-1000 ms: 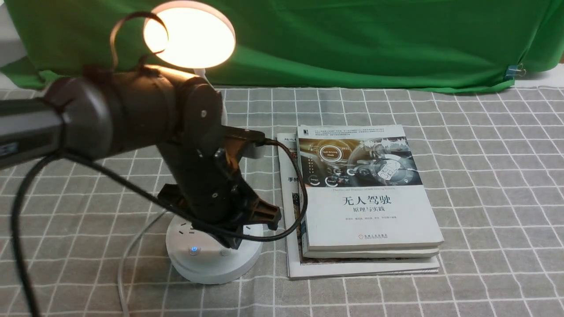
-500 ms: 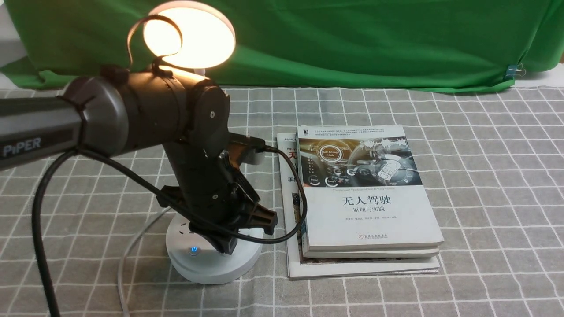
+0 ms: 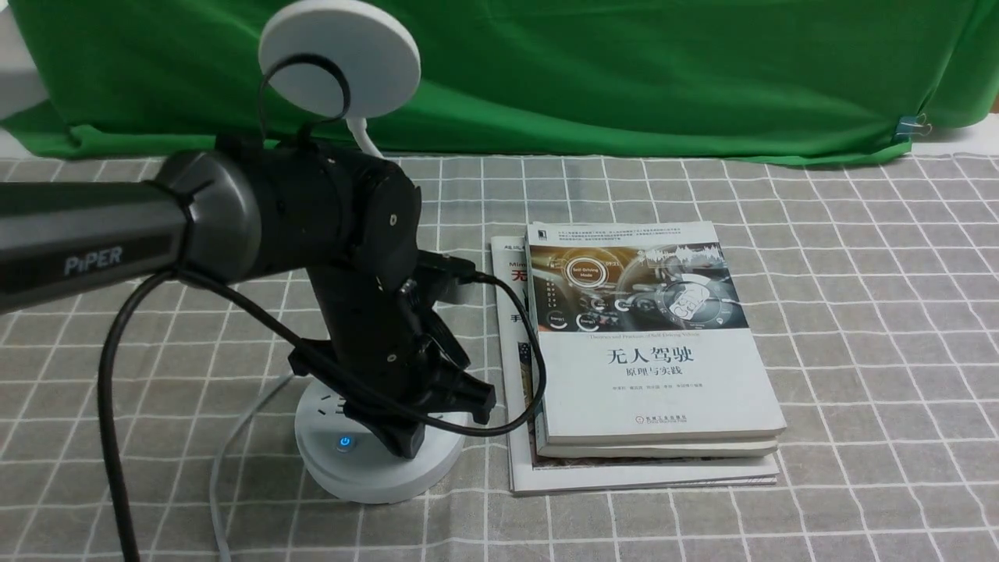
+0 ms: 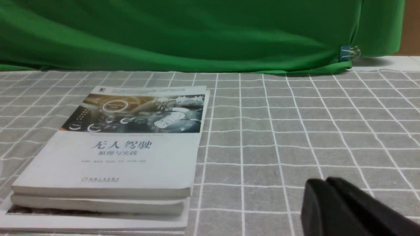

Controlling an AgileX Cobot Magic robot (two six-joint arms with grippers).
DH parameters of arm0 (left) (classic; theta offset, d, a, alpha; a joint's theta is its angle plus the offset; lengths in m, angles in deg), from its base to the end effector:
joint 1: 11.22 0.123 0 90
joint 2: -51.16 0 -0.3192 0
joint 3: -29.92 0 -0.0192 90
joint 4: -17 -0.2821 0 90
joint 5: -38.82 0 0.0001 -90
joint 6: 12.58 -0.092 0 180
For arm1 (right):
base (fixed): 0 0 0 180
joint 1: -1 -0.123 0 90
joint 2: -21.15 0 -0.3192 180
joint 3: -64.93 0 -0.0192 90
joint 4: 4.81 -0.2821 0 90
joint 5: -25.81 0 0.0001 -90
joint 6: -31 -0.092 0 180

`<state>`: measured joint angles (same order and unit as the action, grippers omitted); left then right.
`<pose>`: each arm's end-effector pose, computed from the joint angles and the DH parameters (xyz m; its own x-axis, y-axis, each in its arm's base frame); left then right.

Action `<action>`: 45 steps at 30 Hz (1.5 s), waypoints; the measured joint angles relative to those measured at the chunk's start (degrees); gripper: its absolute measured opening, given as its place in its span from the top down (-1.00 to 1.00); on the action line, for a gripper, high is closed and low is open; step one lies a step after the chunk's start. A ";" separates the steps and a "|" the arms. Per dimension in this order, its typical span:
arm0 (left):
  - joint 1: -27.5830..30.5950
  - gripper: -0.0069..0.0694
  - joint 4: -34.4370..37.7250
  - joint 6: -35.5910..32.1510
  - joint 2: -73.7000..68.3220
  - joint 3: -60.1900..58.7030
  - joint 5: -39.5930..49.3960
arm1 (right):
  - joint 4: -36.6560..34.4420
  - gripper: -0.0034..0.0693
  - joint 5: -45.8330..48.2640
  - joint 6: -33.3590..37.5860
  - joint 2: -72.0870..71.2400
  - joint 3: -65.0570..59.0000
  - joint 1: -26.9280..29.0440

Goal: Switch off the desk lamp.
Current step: Use the left arm to press the button switch on the lamp holder

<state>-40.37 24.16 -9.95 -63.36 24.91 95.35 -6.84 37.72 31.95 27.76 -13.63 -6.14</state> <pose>0.3394 -0.2002 0.1998 -0.9217 0.3833 -0.0599 0.3878 0.9150 -0.1113 0.0532 0.0073 0.1912 -0.1245 0.0026 -0.9922 -0.1293 0.9914 0.0188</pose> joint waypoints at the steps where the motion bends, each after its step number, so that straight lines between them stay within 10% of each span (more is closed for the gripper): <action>1: 0.00 0.77 -0.32 -0.10 0.25 0.00 -0.01 | 0.00 0.81 0.00 0.00 0.00 0.00 0.00; 45: 0.00 0.77 -1.22 -0.23 1.91 -2.25 -2.33 | 0.00 0.81 -0.01 0.00 0.00 0.00 0.00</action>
<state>-40.37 22.94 -10.18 -61.46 22.66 93.02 -6.84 37.71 31.95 27.76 -13.63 -6.14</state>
